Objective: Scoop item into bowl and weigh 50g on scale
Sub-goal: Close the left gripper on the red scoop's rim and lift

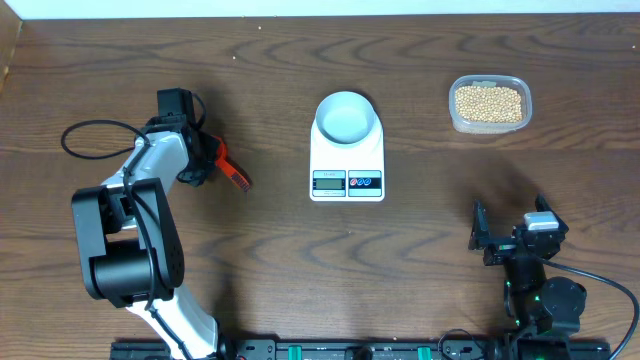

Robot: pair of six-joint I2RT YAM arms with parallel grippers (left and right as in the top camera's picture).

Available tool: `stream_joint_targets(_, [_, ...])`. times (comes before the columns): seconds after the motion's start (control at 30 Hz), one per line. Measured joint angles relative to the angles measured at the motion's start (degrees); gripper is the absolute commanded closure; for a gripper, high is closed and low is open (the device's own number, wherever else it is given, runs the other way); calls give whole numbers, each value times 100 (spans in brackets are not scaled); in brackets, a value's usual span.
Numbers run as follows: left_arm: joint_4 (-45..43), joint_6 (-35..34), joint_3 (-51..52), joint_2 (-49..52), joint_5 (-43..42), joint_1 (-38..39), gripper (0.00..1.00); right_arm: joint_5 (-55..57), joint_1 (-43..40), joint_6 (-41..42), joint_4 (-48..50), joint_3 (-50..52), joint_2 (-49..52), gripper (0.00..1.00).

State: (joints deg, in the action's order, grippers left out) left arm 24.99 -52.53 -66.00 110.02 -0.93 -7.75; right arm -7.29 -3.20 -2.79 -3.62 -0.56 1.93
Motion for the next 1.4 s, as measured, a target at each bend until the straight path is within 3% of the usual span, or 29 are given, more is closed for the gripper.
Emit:
stream_joint_targets(0.13, [66,-92,-13,-11,-2,4,65,0,0,0,0,0,2,1])
stream_joint_targets(0.27, [125,-127,-24,-31,2,11,54,0,0,0,-2,0,2,1])
stream_joint_targets(0.83, [94,1147,-22,-35,2,37,53,0,0,0,-2,0,2,1])
stream_joint_targets(1.4, [-640,2450,57,17,26,35,53,0,0,0,0,0,0,1])
